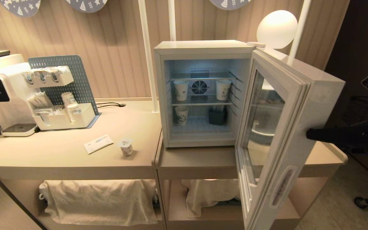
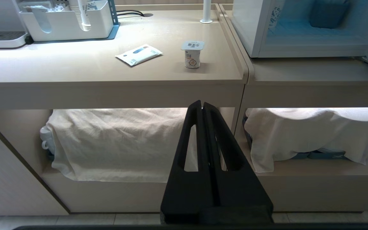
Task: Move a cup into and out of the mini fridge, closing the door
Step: Close the freezer door
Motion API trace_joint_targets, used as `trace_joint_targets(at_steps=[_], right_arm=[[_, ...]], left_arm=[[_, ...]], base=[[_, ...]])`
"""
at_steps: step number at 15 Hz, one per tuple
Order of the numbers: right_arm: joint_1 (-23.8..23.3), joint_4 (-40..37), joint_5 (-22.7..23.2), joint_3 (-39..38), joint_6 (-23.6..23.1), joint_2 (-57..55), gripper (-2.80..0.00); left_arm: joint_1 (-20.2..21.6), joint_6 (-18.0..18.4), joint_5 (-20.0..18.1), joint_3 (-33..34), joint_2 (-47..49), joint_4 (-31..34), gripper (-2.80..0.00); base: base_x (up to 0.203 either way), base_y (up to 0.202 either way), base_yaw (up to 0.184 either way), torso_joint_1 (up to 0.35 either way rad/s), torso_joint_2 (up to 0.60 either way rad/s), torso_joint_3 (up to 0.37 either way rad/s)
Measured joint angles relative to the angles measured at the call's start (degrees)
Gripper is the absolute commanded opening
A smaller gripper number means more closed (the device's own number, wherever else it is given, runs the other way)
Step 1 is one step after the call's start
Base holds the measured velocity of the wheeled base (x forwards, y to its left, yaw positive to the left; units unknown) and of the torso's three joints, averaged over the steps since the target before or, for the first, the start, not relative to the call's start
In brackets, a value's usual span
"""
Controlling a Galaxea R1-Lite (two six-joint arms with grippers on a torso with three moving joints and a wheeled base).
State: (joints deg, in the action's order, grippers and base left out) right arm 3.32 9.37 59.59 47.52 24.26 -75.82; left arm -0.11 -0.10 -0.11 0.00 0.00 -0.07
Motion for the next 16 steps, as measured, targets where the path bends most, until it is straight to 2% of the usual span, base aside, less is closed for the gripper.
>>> trace_joint_targets(at_steps=[3, 6, 7, 12, 15, 16], right_arm=[[5.71, 0.48, -8.5, 5.82, 1.18, -4.58, -2.8], [8.92, 0.68, -13.49, 9.13, 1.32, -8.74, -2.8], [9.65, 1.47, -17.86, 10.53, 1.25, -10.28, -2.8], [19.93, 0.8, -24.76, 15.23, 0.92, -16.18, -2.8], [22.12, 0.6, -26.22, 18.29, 0.84, -19.37, -2.8], [22.03, 0.76, -28.09, 20.39, 0.88, -21.11, -2.8]], left_arm=[[0.01, 0.02, 0.01, 0.0, 0.0, 0.0, -2.8], [0.04, 0.0, 0.04, 0.0, 0.0, -0.03, -2.8], [0.04, 0.02, 0.02, 0.0, 0.0, -0.03, -2.8], [0.21, 0.0, 0.0, 0.0, 0.0, -0.03, -2.8], [0.01, -0.06, 0.01, 0.0, 0.0, -0.04, -2.8], [0.06, -0.09, 0.01, 0.0, 0.0, -0.03, -2.8]], base=[[0.0, 0.0, 0.0, 0.0, 0.0, 0.0], [0.0, 0.0, 0.0, 0.0, 0.0, 0.0], [0.0, 0.0, 0.0, 0.0, 0.0, 0.0], [0.0, 0.0, 0.0, 0.015, 0.01, 0.001], [0.0, 0.0, 0.0, 0.0, 0.0, 0.0], [0.0, 0.0, 0.0, 0.0, 0.0, 0.0]])
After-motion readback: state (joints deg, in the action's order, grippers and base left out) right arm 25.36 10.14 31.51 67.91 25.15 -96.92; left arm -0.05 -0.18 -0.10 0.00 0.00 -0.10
